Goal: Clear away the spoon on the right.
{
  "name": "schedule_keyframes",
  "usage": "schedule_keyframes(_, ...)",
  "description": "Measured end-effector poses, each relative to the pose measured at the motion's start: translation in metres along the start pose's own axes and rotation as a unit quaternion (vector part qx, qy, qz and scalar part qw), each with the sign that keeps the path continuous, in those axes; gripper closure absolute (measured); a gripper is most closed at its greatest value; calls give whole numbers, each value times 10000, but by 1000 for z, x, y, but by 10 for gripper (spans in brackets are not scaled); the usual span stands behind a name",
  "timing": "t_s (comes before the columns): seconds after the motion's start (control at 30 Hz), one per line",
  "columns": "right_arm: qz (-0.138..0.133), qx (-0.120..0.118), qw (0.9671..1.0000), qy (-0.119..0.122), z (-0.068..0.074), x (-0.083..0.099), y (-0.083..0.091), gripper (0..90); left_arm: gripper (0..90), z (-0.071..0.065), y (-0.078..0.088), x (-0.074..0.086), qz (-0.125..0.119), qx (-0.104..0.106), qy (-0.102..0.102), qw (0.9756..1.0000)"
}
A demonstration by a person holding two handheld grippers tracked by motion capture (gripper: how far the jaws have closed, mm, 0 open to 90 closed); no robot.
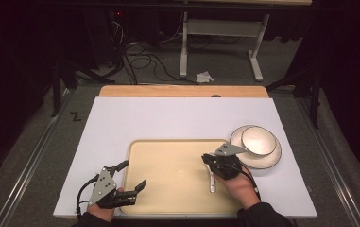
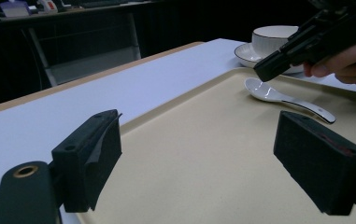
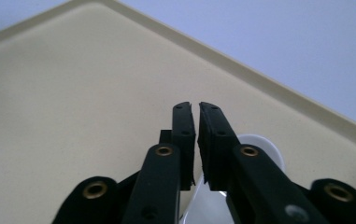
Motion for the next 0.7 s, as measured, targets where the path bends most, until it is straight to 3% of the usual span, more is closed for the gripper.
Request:
schedule_keyframes(0.1,-243,-149,9995,104,-1,7,14,663,158,0,0,0,-1,4,-7,10000)
schedule_keyframes(0.27,-590,-209,9980,-58,-3,16,34,467,158,-1,-1,0,11,-9,-6,10000)
schedule_keyframes(0.4,-867,-300,9958,37,-5,24,49,319,158,0,-1,1,33,-28,-24,10000)
schedule_keyframes(0.47,-948,-338,9949,-28,-7,28,57,247,158,0,-1,1,45,-33,-28,10000)
schedule_keyframes(0.7,-1277,-71,9916,-195,-14,37,82,32,158,-1,-2,1,77,-45,-52,9999)
Point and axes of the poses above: each handheld gripper's, and its own axes: y roughly backward along the jaws, x roughly out of its underside, z roughly to its left, the point moved 1 cm from there along -y, roughly forward along the jaws
